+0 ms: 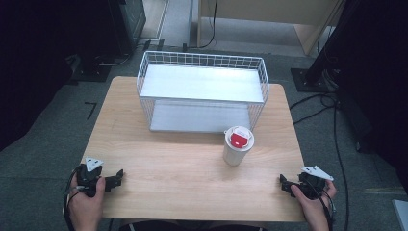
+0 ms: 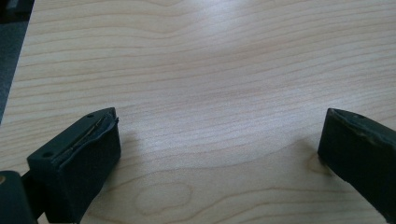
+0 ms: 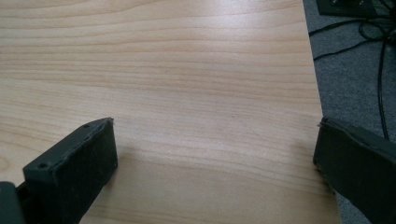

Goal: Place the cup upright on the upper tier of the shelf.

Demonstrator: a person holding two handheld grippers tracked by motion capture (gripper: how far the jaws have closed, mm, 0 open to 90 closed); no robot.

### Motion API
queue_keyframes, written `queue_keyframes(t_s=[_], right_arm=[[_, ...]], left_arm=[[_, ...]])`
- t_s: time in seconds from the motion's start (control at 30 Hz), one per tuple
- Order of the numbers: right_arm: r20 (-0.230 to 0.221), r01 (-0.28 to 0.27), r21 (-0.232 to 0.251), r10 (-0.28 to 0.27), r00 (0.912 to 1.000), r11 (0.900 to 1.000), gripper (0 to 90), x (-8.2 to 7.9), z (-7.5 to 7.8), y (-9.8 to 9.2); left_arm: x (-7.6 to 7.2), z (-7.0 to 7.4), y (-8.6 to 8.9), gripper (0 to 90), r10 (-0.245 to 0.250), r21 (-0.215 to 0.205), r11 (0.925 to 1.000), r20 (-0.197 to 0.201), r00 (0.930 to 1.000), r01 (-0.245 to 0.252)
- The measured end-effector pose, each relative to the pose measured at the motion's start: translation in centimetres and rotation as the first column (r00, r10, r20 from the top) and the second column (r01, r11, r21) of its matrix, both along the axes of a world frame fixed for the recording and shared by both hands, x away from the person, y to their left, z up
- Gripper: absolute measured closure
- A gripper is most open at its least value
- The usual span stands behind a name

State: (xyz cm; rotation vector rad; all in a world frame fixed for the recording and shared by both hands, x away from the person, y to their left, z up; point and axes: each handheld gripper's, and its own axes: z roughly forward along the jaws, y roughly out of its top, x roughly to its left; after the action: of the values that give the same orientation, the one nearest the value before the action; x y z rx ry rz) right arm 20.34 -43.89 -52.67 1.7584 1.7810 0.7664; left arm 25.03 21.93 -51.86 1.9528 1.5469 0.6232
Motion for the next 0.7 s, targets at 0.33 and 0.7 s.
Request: queue_keyframes(t_s=[0.33, 0.7], right_arm=[[0.035, -0.003, -0.050, 0.005, 0.9994, 0.999, 3.6, -0.1, 0.1, 1.1], [0.088, -0.075, -0.039, 0.079, 0.9930, 0.996, 4.6, 0.2, 1.3, 4.1]], left_arm=[[0.0, 0.0, 0.0, 0.0, 0.001, -0.001, 1.0000, 0.000, 1.0000, -0.001], [0.3, 0.0, -0.2, 0.0, 0.027, -0.004, 0.9996, 0.004, 0.9996, -0.027]])
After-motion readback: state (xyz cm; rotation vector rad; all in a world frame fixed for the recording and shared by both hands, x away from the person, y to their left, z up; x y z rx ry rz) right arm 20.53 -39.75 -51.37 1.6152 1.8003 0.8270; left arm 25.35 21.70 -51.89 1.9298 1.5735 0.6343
